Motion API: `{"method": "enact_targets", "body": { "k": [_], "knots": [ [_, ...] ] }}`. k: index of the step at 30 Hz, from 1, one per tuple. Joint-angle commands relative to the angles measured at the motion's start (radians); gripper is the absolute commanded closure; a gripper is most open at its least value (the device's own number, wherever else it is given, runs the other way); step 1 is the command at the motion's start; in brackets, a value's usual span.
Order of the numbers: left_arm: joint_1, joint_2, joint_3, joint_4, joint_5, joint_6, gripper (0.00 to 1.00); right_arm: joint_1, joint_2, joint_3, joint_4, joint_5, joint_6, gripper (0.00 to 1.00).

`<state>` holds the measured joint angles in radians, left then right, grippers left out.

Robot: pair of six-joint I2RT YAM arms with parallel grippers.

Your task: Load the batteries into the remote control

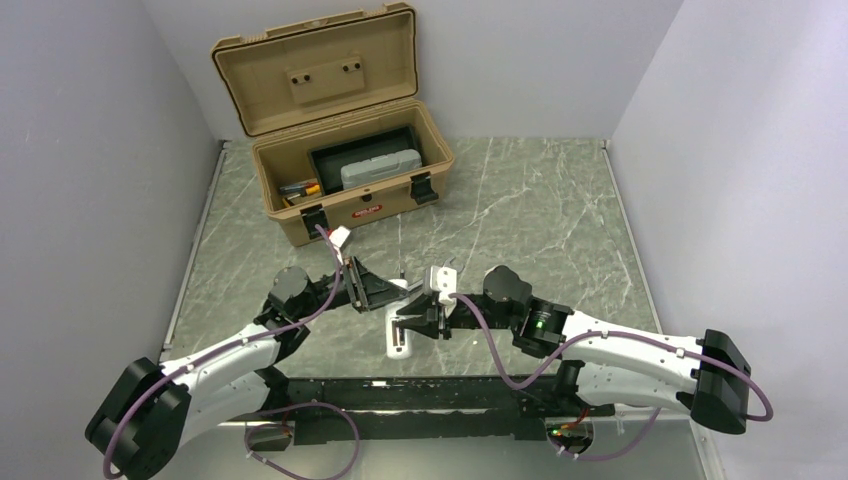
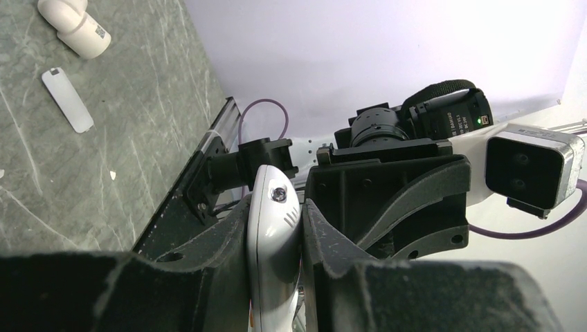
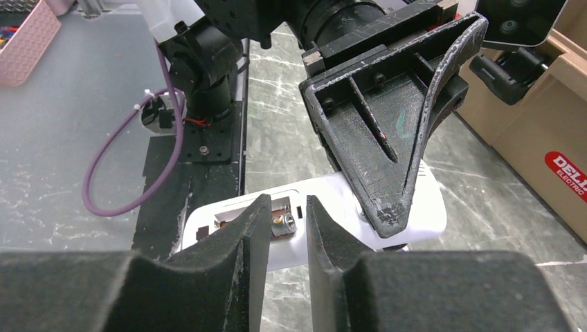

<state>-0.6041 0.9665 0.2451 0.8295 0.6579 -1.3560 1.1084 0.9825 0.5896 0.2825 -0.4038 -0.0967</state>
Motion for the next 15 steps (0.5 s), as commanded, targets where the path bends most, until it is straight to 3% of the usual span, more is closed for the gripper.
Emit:
{"method": "enact_targets", "body": {
  "k": [1,15],
  "knots": [
    [-0.005,0.004,0.022,0.114,0.009,-0.038,1.00,-0.005,-0.008,0.036,-0.003,-0.040,-0.009,0.74],
    [-0.005,0.060,0.039,0.210,0.015,-0.087,1.00,-0.004,-0.027,0.019,-0.027,-0.077,0.008,0.80]
  ]
}}
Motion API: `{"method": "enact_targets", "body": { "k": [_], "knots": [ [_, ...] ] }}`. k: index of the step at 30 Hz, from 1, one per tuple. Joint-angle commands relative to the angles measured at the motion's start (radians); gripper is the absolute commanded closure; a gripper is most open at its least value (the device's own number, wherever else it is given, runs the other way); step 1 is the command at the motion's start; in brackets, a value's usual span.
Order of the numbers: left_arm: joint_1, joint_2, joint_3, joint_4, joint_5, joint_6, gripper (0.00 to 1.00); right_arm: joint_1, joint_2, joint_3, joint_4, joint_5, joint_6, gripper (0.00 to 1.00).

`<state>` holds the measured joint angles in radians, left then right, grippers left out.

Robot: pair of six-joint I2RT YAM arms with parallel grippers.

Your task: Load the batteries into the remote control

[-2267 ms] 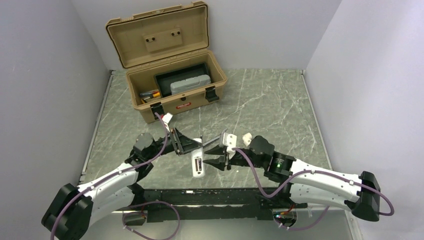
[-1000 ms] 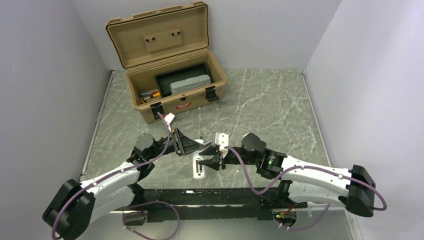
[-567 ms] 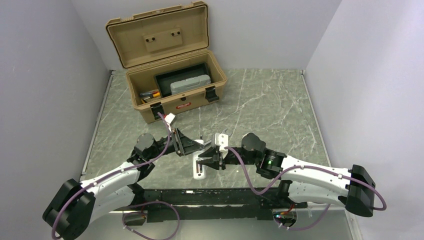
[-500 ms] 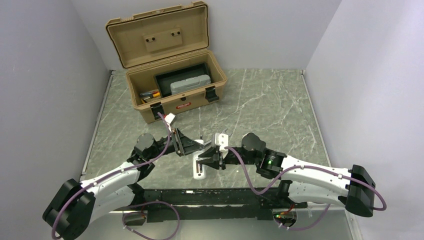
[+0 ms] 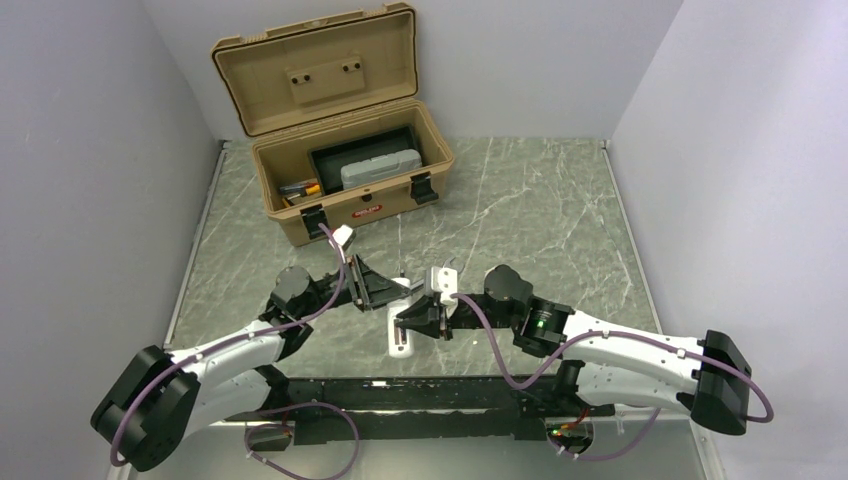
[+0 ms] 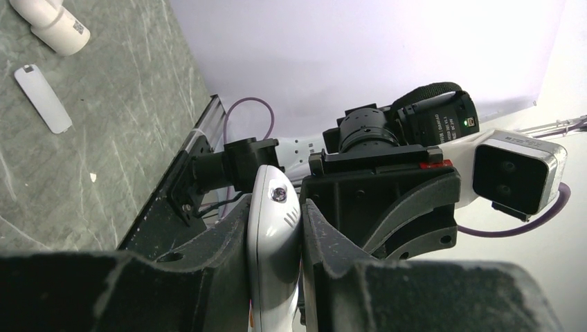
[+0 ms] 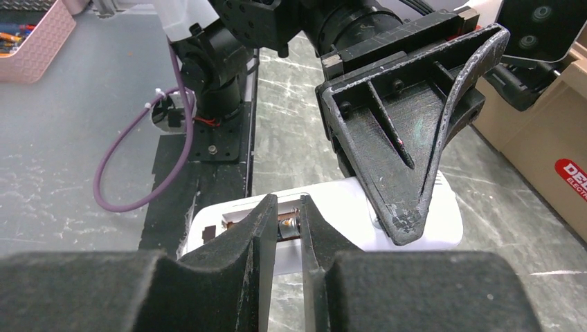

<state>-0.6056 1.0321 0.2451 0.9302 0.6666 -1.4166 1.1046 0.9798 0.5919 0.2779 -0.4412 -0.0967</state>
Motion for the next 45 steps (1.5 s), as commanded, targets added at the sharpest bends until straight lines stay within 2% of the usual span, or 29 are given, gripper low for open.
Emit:
{"method": "enact_targets", "body": {
  "k": [1,18,37,45],
  "knots": [
    [-0.003,-0.007,0.041,0.103,0.005,-0.025,1.00,0.000,-0.028,0.014,-0.023,-0.040,0.008,0.80],
    [0.002,-0.036,0.072,0.040,-0.005,0.000,1.00,0.001,-0.050,0.004,-0.090,-0.074,0.031,0.85],
    [0.001,-0.017,0.098,0.036,0.007,0.011,1.00,0.001,-0.027,0.010,-0.150,-0.127,0.030,0.85],
    [0.001,-0.011,0.109,0.047,0.014,0.000,1.00,0.013,-0.005,0.018,-0.215,-0.066,-0.006,0.85]
  ]
}}
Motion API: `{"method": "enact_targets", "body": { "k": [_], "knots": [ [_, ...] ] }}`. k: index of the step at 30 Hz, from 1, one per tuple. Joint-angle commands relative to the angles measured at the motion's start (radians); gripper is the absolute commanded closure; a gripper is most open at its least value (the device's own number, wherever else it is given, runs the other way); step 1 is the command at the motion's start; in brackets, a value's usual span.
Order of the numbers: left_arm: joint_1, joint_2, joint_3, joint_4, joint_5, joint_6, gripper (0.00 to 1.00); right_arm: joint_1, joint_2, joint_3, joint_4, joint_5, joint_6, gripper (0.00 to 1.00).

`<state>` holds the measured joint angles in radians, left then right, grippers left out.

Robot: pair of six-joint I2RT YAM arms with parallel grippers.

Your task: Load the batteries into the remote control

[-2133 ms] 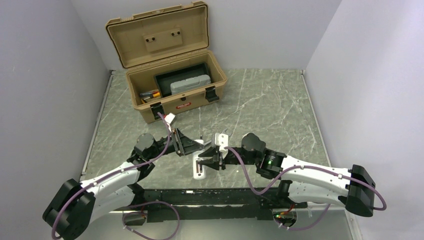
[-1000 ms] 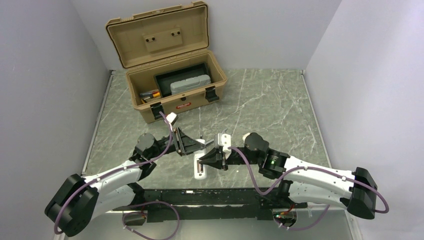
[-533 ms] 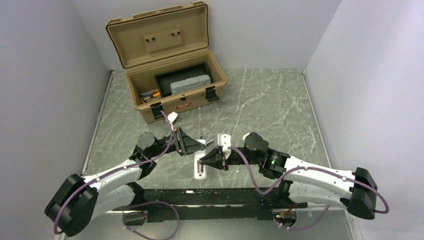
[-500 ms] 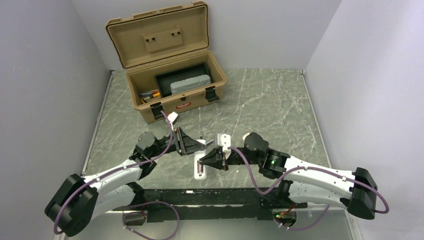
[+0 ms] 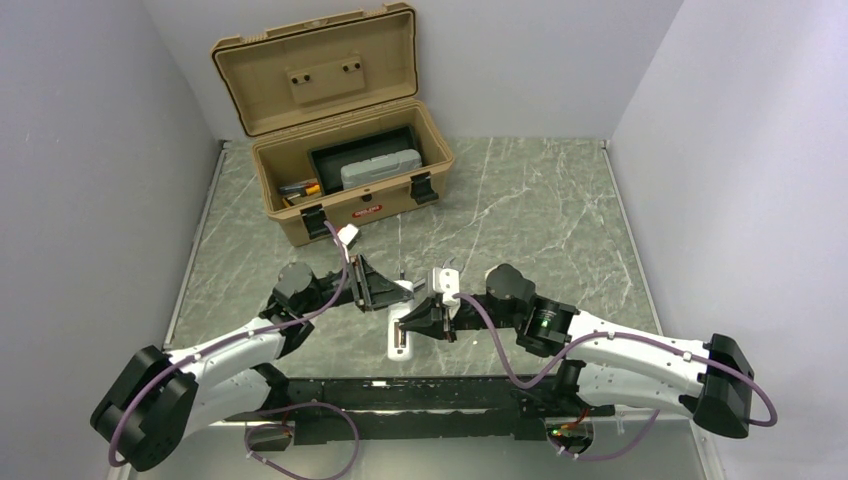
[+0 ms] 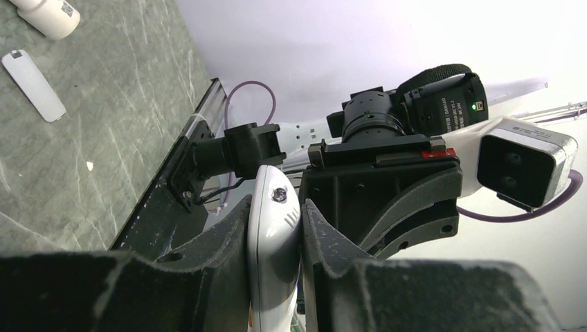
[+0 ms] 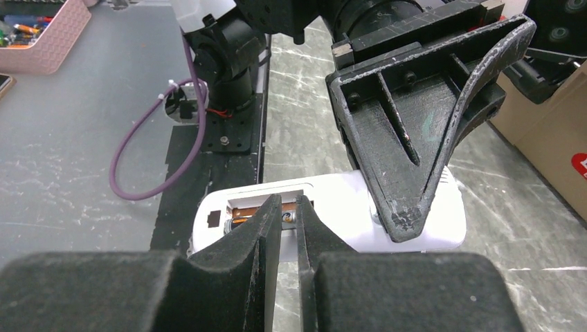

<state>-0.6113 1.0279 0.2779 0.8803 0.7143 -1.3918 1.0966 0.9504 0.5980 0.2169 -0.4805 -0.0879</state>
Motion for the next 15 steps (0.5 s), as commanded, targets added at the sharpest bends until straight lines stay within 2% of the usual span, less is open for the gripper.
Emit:
{"method": "enact_targets", "body": {
  "k": [1,15],
  "knots": [
    [0.007,-0.007,0.076,0.098,-0.033,-0.026,1.00,0.023,0.026,0.013,-0.166,-0.005,-0.023,0.85],
    [0.007,-0.012,0.073,0.110,-0.031,-0.037,1.00,0.036,0.018,0.027,-0.282,0.171,-0.130,0.83]
  ]
}}
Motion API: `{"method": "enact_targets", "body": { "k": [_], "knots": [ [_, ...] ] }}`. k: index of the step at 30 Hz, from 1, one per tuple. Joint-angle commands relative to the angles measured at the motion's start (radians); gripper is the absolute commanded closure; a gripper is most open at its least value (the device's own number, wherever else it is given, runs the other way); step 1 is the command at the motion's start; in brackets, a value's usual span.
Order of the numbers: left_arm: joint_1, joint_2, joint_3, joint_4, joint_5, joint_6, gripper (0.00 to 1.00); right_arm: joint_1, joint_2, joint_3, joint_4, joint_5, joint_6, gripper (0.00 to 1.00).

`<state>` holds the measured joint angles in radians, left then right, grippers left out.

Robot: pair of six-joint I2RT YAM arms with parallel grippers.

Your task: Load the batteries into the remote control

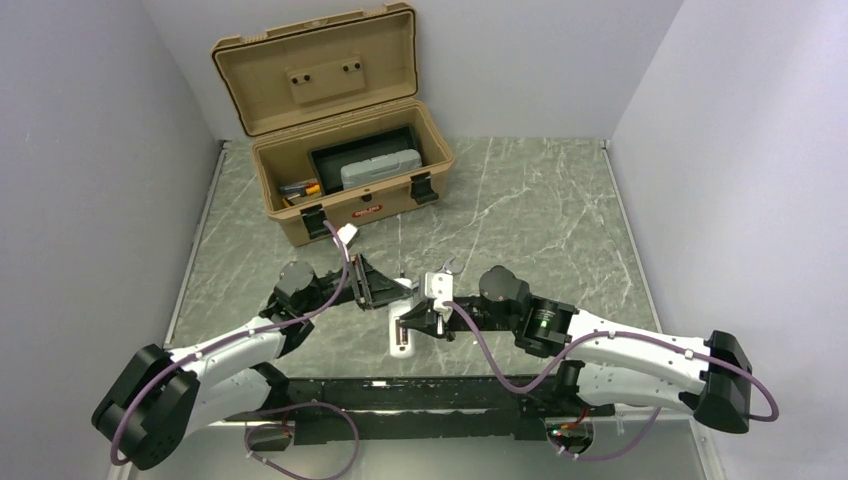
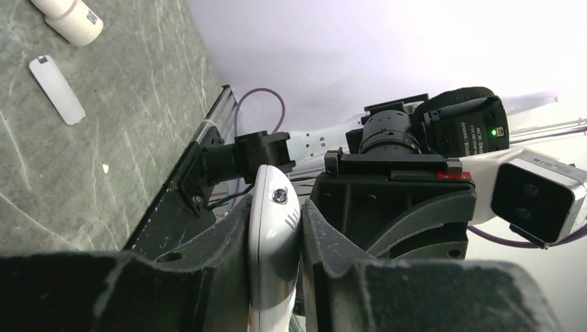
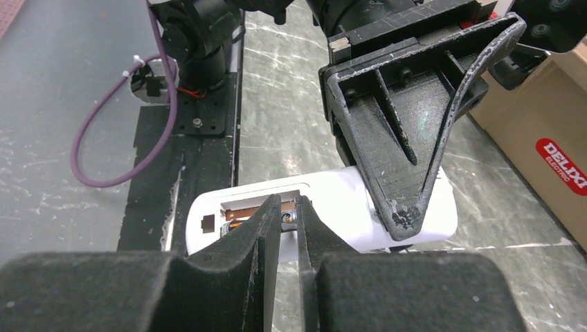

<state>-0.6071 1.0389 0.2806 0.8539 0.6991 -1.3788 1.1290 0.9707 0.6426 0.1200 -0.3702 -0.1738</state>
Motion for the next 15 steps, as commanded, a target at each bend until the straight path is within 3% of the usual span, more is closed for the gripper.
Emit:
{"method": "enact_targets", "body": {
  "k": [1,15],
  "knots": [
    [0.004,-0.024,0.070,0.135,-0.019,-0.049,1.00,0.004,-0.010,-0.021,-0.189,0.060,-0.051,0.83],
    [0.006,-0.010,0.081,0.157,-0.015,-0.065,1.00,0.028,-0.007,-0.045,-0.195,0.030,-0.092,0.80]
  ]
}}
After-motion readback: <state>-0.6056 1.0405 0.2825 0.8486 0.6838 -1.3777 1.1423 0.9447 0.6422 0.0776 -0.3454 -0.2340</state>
